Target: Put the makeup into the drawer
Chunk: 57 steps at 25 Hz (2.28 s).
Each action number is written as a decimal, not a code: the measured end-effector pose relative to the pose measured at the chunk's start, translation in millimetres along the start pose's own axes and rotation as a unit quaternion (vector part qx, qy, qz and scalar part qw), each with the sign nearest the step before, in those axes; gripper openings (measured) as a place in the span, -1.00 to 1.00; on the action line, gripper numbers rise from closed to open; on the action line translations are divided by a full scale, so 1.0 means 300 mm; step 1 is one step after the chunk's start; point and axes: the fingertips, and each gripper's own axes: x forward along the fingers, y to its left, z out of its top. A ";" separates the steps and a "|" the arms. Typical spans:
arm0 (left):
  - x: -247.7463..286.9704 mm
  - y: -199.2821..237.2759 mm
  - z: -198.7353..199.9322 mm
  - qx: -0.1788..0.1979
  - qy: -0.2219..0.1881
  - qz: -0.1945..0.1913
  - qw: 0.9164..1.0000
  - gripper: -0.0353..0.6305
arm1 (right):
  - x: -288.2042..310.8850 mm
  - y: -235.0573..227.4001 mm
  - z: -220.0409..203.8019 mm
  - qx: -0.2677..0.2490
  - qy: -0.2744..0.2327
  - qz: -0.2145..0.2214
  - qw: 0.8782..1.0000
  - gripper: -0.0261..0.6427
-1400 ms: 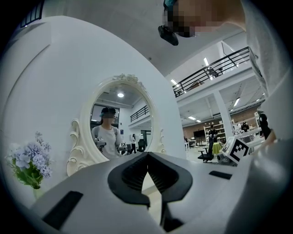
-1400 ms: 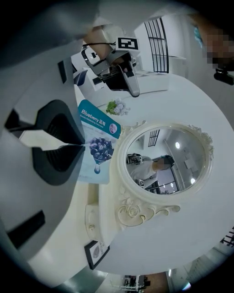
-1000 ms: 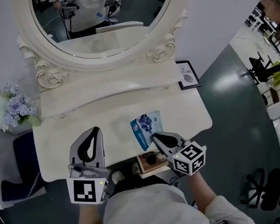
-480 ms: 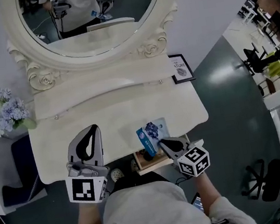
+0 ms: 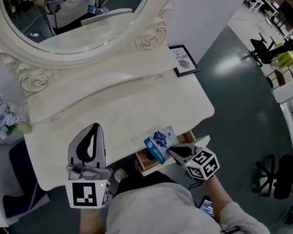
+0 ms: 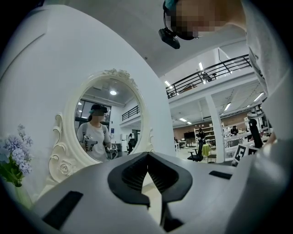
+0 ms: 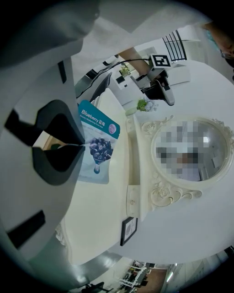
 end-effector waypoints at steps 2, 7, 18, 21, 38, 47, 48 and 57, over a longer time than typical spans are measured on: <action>0.007 -0.010 -0.003 0.000 0.001 -0.005 1.000 -0.85 | -0.001 0.004 -0.034 0.002 0.014 0.004 1.000 -0.83; 0.023 -0.036 -0.014 -0.002 0.007 -0.016 1.000 -0.85 | -0.005 0.016 -0.101 0.008 0.044 0.013 0.999 -0.83; 0.047 -0.069 -0.044 -0.007 0.015 -0.038 0.999 -0.85 | 0.009 0.010 -0.240 0.023 0.111 0.011 0.993 -0.83; 0.052 -0.074 -0.050 -0.008 0.016 -0.041 0.999 -0.85 | 0.026 -0.001 -0.275 0.028 0.133 0.006 0.991 -0.83; 0.051 -0.073 -0.057 -0.007 0.022 -0.041 0.999 -0.85 | 0.201 -0.091 -0.346 0.033 0.239 -0.026 0.970 -0.83; 0.040 -0.056 -0.061 -0.006 0.025 -0.033 0.999 -0.85 | 0.301 -0.118 -0.362 0.016 0.271 -0.027 0.962 -0.83; 0.039 -0.054 -0.062 -0.005 0.025 -0.032 0.999 -0.85 | 0.308 -0.122 -0.366 0.014 0.274 -0.029 0.961 -0.83; 0.040 -0.047 -0.062 -0.007 0.025 -0.026 0.999 -0.85 | 0.340 -0.150 -0.387 0.002 0.302 -0.048 0.952 -0.83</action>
